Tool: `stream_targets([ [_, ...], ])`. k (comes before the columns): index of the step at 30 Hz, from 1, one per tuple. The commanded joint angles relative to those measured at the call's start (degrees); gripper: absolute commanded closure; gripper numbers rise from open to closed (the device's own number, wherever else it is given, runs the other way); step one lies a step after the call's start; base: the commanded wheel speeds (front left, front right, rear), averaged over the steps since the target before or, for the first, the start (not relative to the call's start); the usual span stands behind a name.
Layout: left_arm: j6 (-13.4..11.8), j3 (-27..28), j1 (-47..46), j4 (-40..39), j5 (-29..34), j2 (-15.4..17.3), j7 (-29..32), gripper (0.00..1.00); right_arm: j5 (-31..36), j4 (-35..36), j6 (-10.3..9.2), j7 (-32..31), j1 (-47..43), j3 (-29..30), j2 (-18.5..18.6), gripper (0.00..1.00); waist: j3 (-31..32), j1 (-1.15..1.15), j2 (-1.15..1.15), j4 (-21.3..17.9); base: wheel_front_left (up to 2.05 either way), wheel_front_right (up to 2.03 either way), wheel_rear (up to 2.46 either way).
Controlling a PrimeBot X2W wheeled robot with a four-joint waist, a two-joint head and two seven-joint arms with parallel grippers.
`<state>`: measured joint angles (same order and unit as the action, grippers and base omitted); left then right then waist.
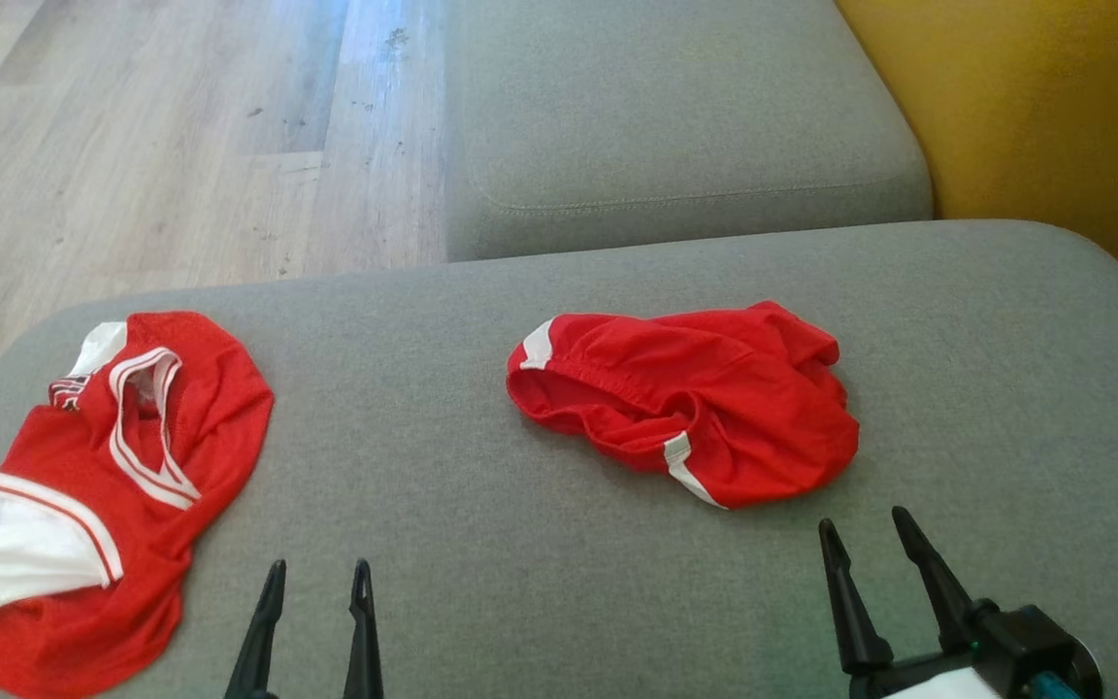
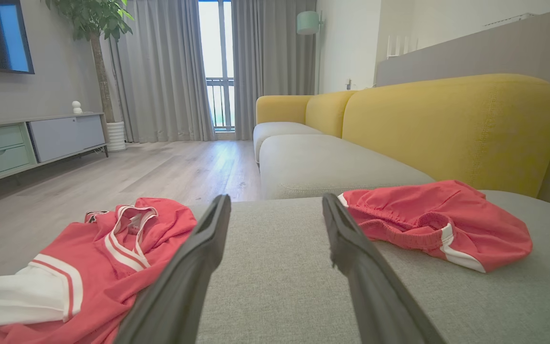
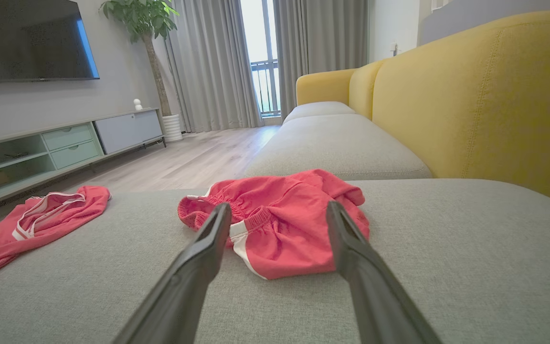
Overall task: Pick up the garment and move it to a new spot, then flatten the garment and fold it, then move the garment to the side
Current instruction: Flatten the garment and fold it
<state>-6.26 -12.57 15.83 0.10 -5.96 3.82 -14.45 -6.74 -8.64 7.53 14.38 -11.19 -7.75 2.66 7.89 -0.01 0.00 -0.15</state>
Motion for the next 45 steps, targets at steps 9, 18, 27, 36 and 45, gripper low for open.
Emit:
stream_targets([
  [9, 0.8, 2.4, -2.1, -0.9, 1.2, -0.9, -0.5, 0.00, -1.3, 1.2, -0.04, 0.6, 2.4, -0.8, 0.2, 0.00, 0.0, 0.01, 0.00, 0.4, 0.00, 0.00, 0.00],
  [18, 0.3, 1.8, -2.3, -0.6, 1.3, -0.9, -0.5, 0.00, -1.4, 0.9, -0.04, 0.6, 2.5, -0.2, 0.2, 0.00, 0.0, 0.01, 0.00, 0.4, 0.00, 0.00, 0.00],
  [27, -0.8, 1.3, -2.6, -0.4, 1.1, -0.9, -0.5, 0.00, -1.1, 0.9, -0.04, 0.6, 2.4, 0.1, 0.2, 0.00, 0.1, 0.01, 0.00, 0.4, 0.00, 0.00, 0.00],
  [36, -0.2, 0.1, -3.0, -0.1, 1.9, -0.9, -0.5, 0.00, -1.1, 0.9, -0.04, 0.6, 2.7, 0.1, 0.2, 0.00, -0.9, 0.01, 0.00, 0.3, 0.00, 0.00, 0.00],
  [45, 2.4, -3.0, -7.1, 3.5, -0.8, -0.9, -0.5, 0.00, -0.2, 1.8, -0.04, 0.6, 4.4, -0.2, 0.2, 0.00, -6.0, 0.01, 0.00, -2.6, 0.00, 0.00, 0.00],
])
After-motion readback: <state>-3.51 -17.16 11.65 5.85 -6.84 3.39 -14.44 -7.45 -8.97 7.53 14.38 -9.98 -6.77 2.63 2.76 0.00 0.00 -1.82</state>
